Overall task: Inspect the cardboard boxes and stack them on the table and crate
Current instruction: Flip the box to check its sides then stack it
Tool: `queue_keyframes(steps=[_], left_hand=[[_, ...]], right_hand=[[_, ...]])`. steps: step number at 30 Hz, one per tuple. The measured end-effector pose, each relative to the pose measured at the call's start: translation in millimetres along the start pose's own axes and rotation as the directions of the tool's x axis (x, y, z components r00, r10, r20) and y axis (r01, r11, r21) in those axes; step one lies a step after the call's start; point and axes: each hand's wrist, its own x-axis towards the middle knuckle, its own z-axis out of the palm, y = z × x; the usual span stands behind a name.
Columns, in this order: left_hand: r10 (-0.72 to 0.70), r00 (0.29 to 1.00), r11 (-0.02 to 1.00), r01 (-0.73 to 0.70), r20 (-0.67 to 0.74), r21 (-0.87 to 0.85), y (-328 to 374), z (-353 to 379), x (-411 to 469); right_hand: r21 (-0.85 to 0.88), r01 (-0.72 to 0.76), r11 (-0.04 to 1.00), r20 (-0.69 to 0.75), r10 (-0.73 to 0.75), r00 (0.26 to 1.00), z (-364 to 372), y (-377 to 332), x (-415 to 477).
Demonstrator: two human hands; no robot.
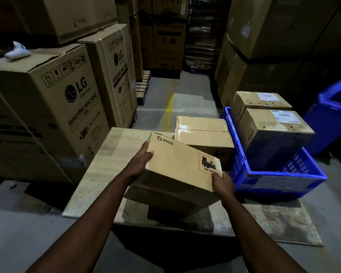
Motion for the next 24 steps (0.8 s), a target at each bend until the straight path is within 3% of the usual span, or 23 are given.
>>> queue_keyframes(steps=[3, 8, 15, 17, 20, 22, 24], left_hand=[[-0.021, 0.999, 1.0, 0.021, -0.039, 0.014, -11, -13, -1], [-0.012, 0.996, 0.96, 0.035, -0.084, 0.277, -75, -12, -11], [-0.057, 0.971, 0.885, 0.157, -0.232, 0.439, -72, 11, 8], [-0.062, 0.962, 0.844, 0.193, -0.267, 0.501, -68, 15, 12], [-0.031, 0.991, 0.616, 0.122, -0.131, 0.778, -65, 24, 16], [-0.014, 1.0, 0.459, -0.004, 0.011, 0.888, -67, 33, 17], [0.02, 0.996, 0.38, -0.088, 0.087, 0.921, -70, 37, 18]], right_hand=[[0.005, 0.07, 0.998, 0.005, -0.07, 0.998, -2, -13, 3], [-0.111, 0.192, 0.975, 0.033, -0.19, 0.981, 0, -29, -1], [-0.164, 0.223, 0.961, 0.151, -0.199, 0.968, -4, -13, 16], [-0.263, 0.216, 0.94, 0.129, -0.187, 0.974, 1, -19, 18], [-0.558, 0.283, 0.78, 0.126, -0.257, 0.958, 12, -29, 10], [-0.643, 0.413, 0.645, 0.241, -0.341, 0.909, 21, -29, 7], [-0.661, 0.527, 0.535, 0.349, -0.402, 0.846, 33, -29, 5]])
